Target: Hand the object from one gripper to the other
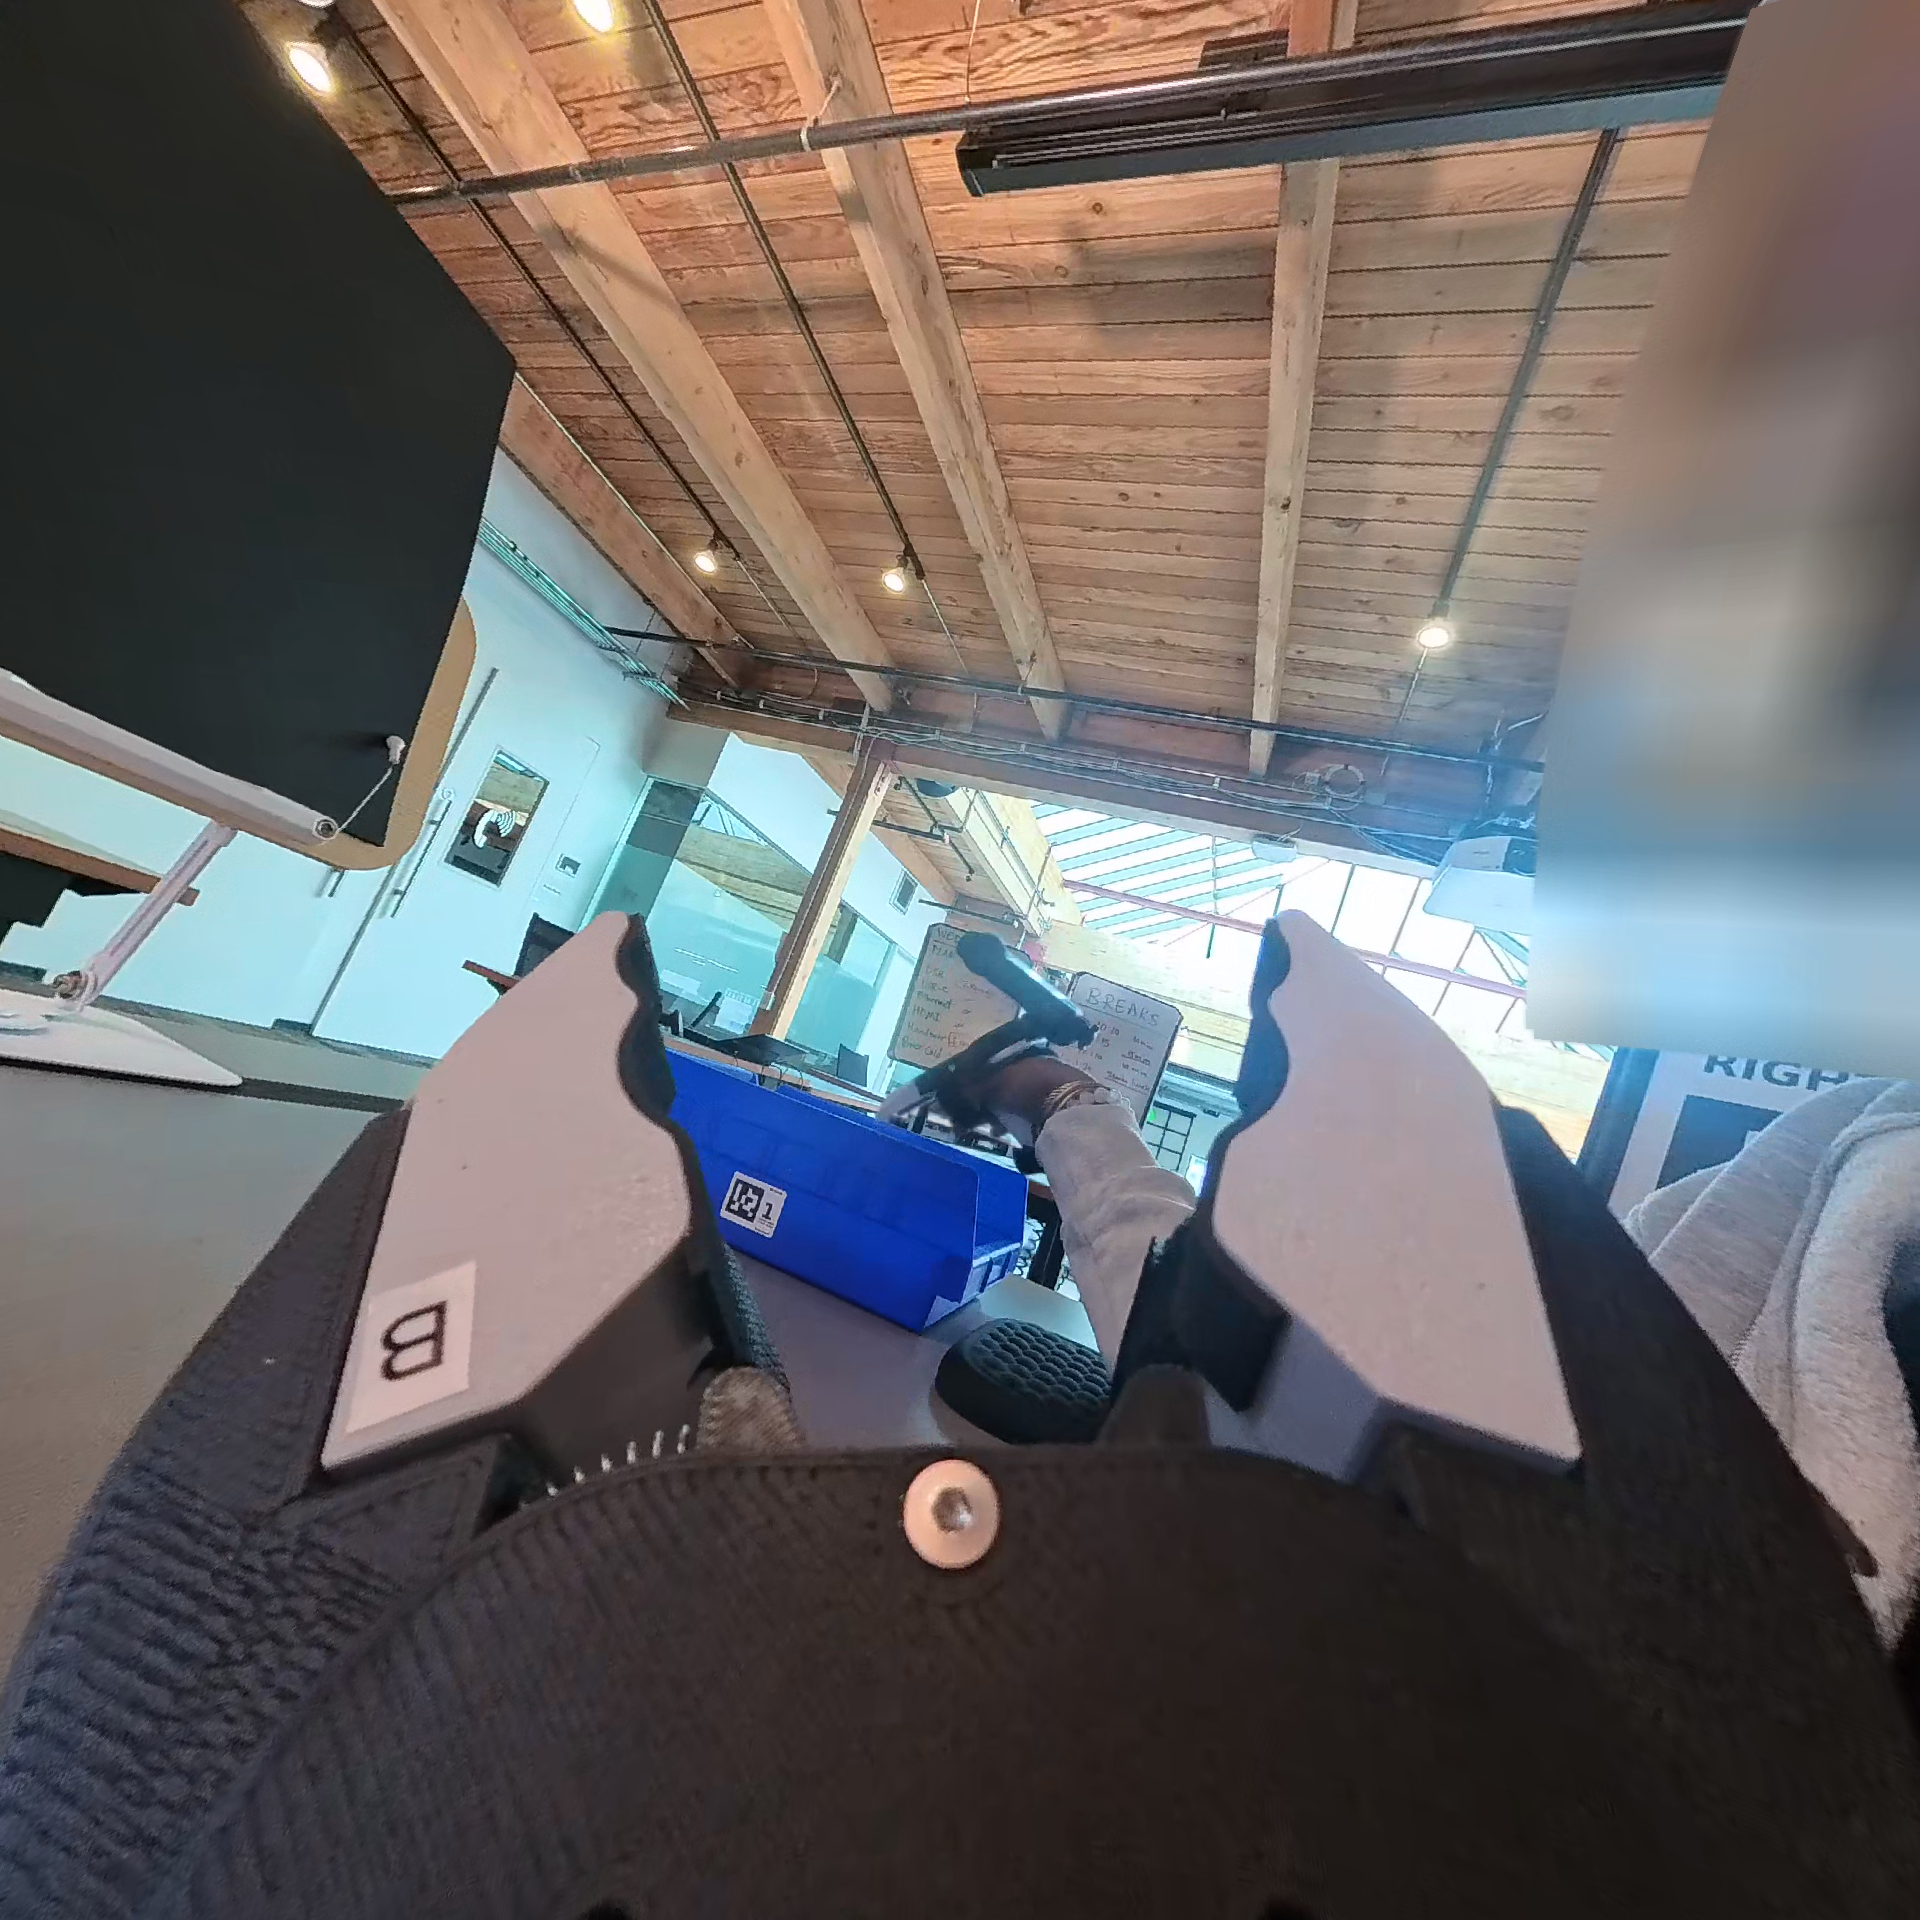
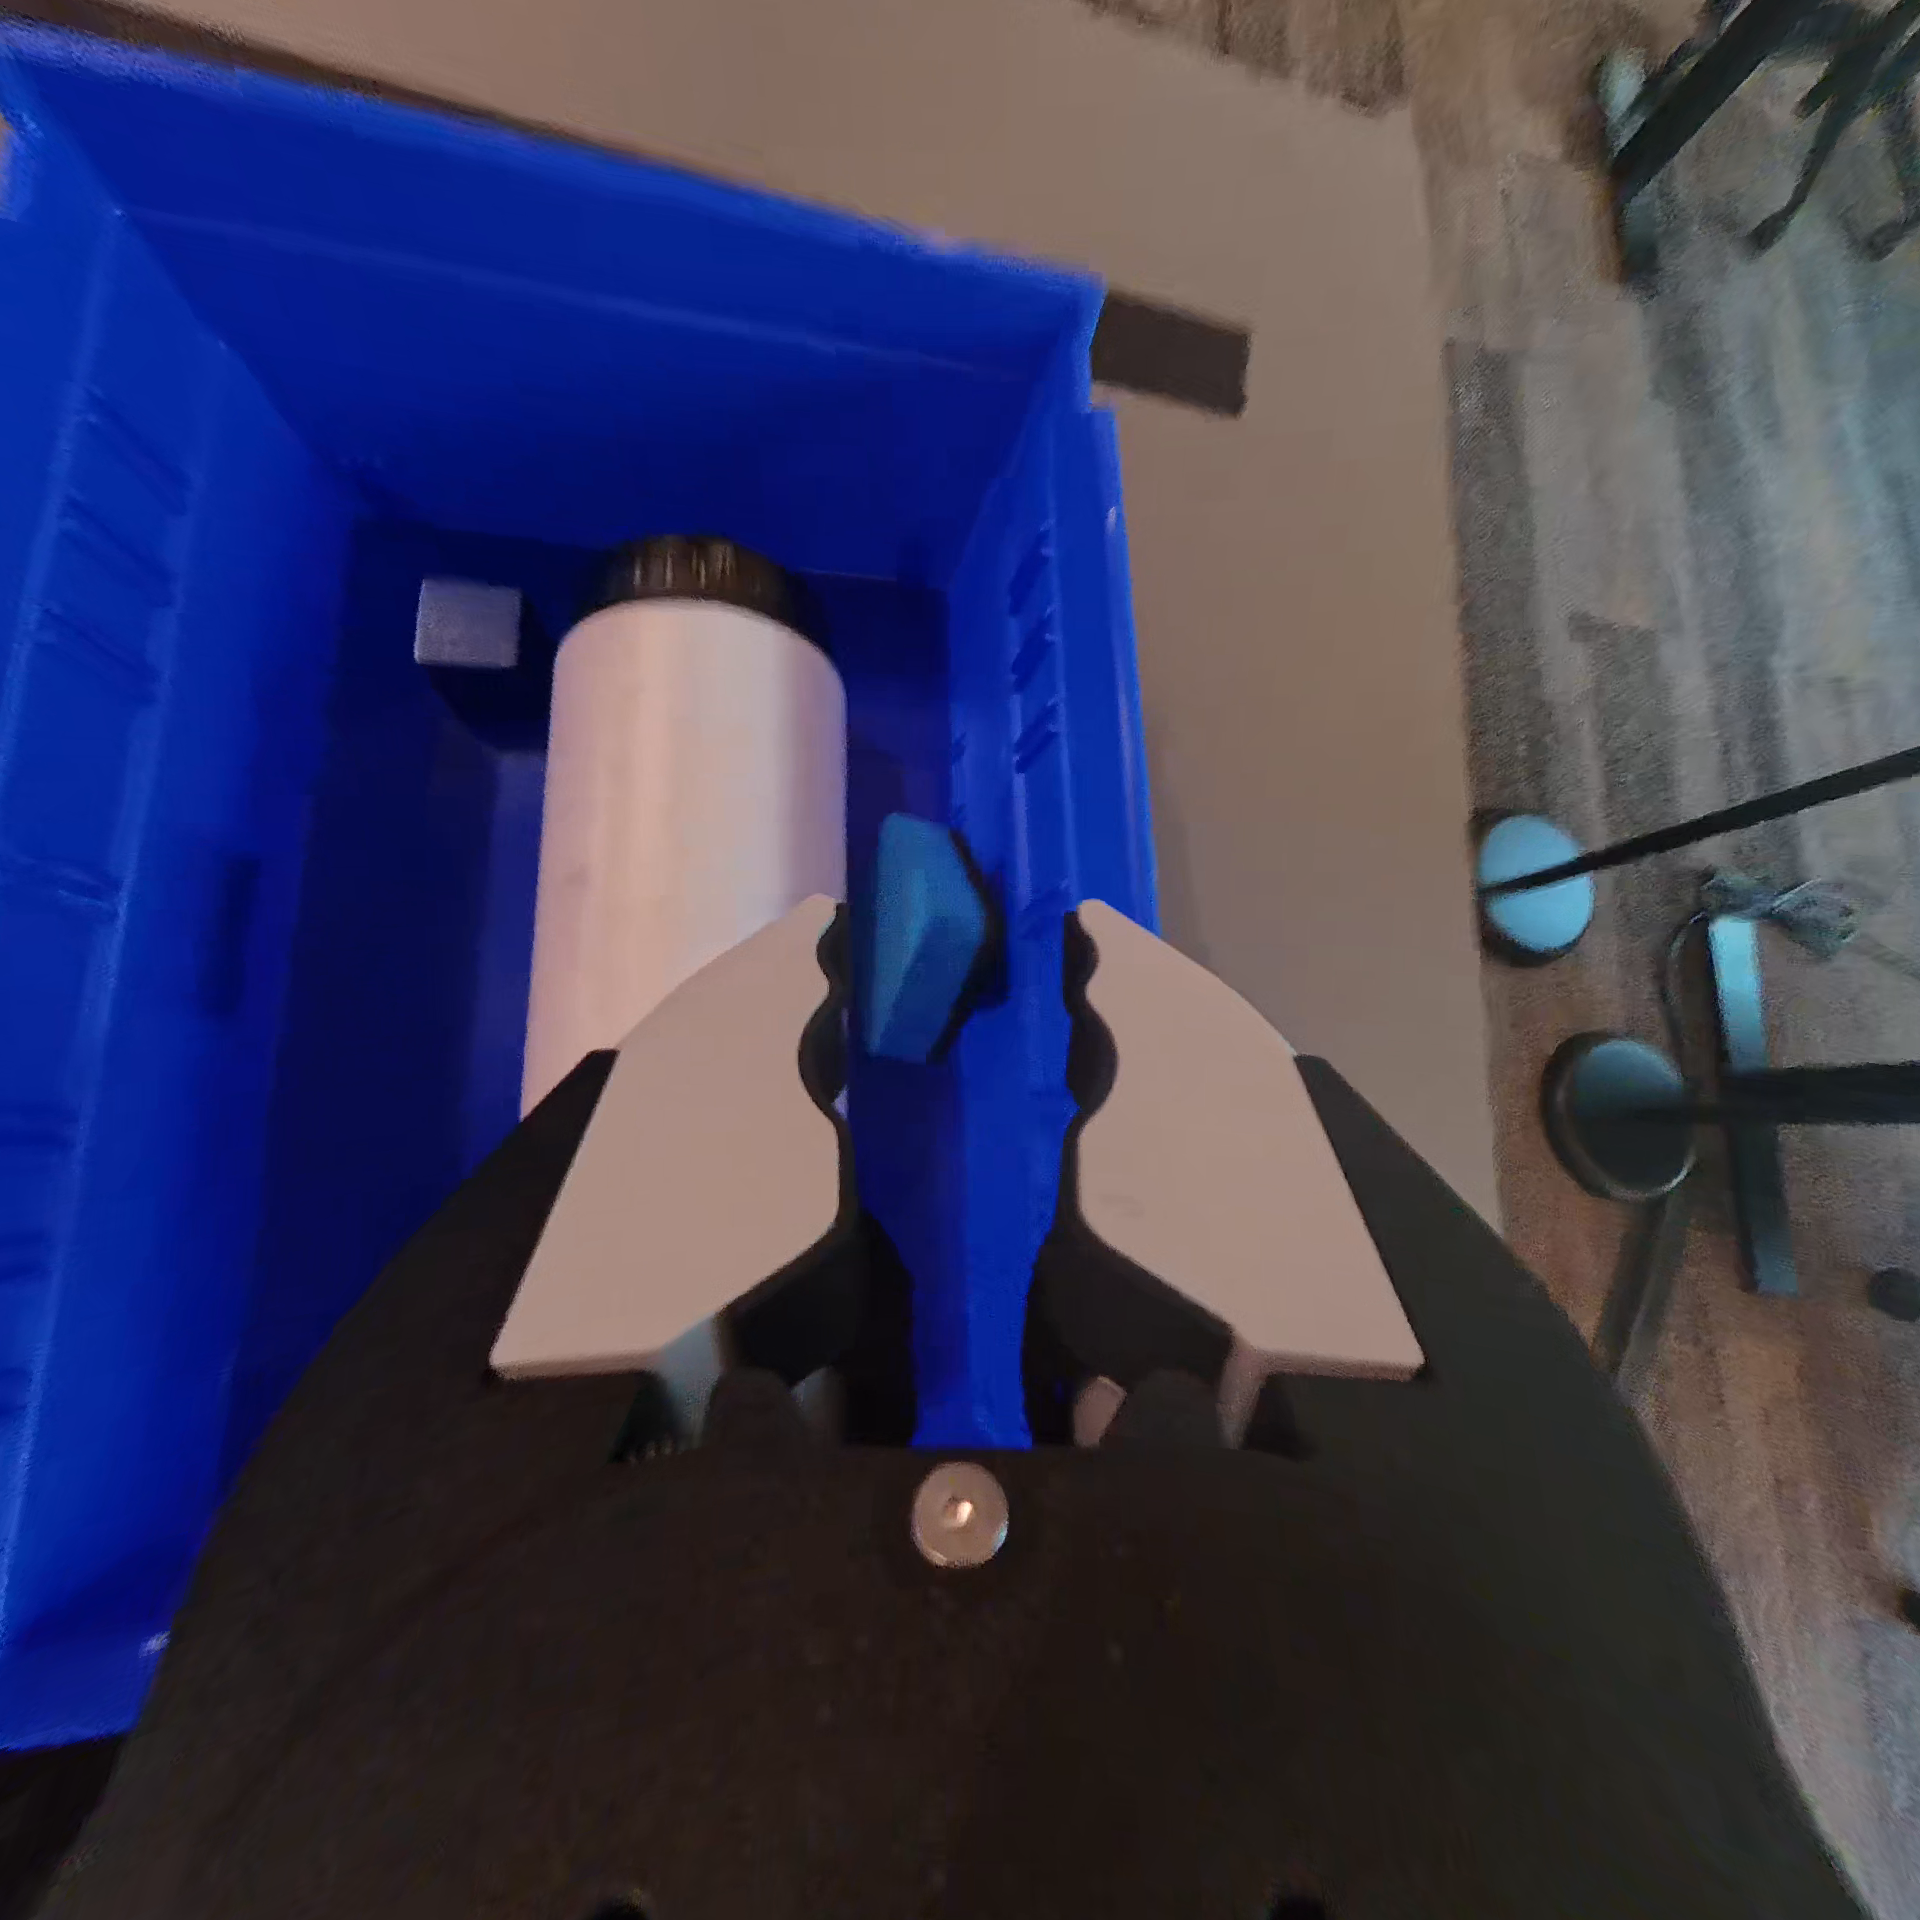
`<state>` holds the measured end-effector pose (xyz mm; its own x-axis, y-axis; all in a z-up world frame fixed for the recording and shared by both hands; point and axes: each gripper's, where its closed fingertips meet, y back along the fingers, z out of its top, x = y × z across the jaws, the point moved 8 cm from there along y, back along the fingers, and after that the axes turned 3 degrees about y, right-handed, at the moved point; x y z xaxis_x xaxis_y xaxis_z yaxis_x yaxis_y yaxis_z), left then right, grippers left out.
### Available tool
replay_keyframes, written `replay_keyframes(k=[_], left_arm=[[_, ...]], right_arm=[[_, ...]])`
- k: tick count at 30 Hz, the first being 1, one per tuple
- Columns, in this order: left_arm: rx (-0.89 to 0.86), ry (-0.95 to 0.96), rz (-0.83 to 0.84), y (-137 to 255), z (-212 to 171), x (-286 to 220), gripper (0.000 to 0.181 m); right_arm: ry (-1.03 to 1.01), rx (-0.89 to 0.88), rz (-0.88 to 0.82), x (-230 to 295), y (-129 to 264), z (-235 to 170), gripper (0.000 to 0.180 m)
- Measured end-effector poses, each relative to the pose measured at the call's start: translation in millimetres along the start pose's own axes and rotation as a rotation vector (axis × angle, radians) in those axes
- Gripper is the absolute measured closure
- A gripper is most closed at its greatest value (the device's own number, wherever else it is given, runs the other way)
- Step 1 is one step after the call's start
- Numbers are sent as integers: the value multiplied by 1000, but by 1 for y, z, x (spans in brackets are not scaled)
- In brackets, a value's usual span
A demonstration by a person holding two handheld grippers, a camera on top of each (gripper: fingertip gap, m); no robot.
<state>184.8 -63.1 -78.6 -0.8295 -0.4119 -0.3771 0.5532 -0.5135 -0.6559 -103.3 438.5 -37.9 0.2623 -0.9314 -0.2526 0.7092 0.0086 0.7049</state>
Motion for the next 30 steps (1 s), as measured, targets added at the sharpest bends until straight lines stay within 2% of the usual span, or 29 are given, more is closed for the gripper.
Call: replay_keyframes(k=[1, 2, 4, 6, 8, 9, 10, 12, 13, 14, 15, 17, 19, 23, 26, 28, 30], left_arm=[[0, -1, 1, 0, 0, 0, 73], [1, -2, 1, 0, 0, 0, 73], [5, -6, 1, -1, 0, 0, 73], [8, -10, 1, -1, -1, -1, 74], [10, -13, 2, -1, -1, -1, 74], [10, -15, 2, -1, -1, -1, 74], [10, -16, 3, -2, -1, -1, 74], [14, -20, 4, -2, -1, -1, 74], [16, -23, 6, -2, -1, -2, 74], [17, -27, 8, -3, -1, -2, 74], [17, -29, 12, -3, -1, -2, 74], [17, -38, 22, -4, 1, -4, 74], [14, -83, 41, -5, 8, -7, 76], [46, -307, 119, -2, 55, -13, 80], [183, -574, 400, 12, 106, 6, 84], [430, -714, 678, 28, 132, 35, 92], [766, -657, 941, 48, 144, 67, 102]], right_arm=[[12, -56, -29, -2, 4, 5, 136], [20, -144, -61, -3, 10, 11, 132], [28, -405, -99, -5, 28, 28, 102], [22, -746, -146, -5, 53, 45, 73], [-122, -1055, -167, -9, 84, 56, 51], [-288, -1235, -157, -14, 102, 58, 43], [-506, -1459, -129, -19, 123, 54, 53], [-903, -1949, -19, -21, 157, 24, 87], [-978, -2161, -27, -17, 168, 7, 99], [-993, -2289, -76, -13, 174, -5, 98], [-986, -2320, -94, -10, 179, -8, 96], [-980, -2255, -97, -8, 183, 0, 89], [-976, -2225, -93, -4, 186, 5, 91], [-1036, -2241, 17, 6, 183, 13, 93], [-1025, -2218, 61, 16, 180, 23, 93], [-993, -2214, 79, 23, 182, 28, 95], [-972, -2215, 99, 29, 184, 32, 95]])
